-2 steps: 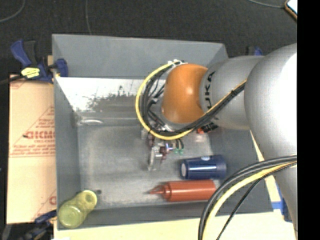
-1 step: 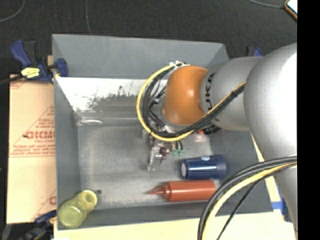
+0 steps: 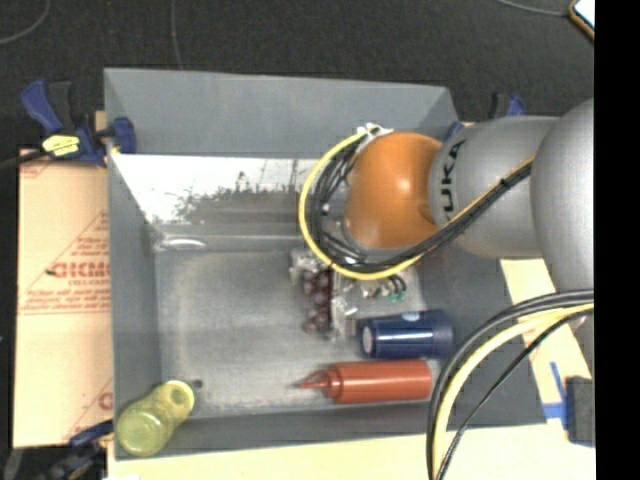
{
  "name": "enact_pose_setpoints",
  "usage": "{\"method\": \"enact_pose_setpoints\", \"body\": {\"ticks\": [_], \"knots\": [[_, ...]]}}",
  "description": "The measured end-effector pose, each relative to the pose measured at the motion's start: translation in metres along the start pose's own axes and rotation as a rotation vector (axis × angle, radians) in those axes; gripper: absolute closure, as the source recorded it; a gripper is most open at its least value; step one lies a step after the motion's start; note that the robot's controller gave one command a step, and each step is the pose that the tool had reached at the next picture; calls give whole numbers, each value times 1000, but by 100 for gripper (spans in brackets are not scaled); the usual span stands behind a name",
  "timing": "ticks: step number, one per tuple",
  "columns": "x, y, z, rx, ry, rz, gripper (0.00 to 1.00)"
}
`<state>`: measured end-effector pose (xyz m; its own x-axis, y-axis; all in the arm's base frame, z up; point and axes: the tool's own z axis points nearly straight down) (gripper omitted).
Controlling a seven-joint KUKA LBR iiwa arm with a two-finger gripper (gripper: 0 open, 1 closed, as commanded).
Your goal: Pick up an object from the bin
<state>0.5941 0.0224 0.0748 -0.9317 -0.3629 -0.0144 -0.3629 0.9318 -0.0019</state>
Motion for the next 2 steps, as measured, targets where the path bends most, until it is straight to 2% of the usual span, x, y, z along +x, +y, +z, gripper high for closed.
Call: {"method": "enact_pose_setpoints", "body": {"ticks": [1,2], "knots": [[19,16,3,1,-5,-63,0],[6,-16,-62,7,-10,-65,0]]}}
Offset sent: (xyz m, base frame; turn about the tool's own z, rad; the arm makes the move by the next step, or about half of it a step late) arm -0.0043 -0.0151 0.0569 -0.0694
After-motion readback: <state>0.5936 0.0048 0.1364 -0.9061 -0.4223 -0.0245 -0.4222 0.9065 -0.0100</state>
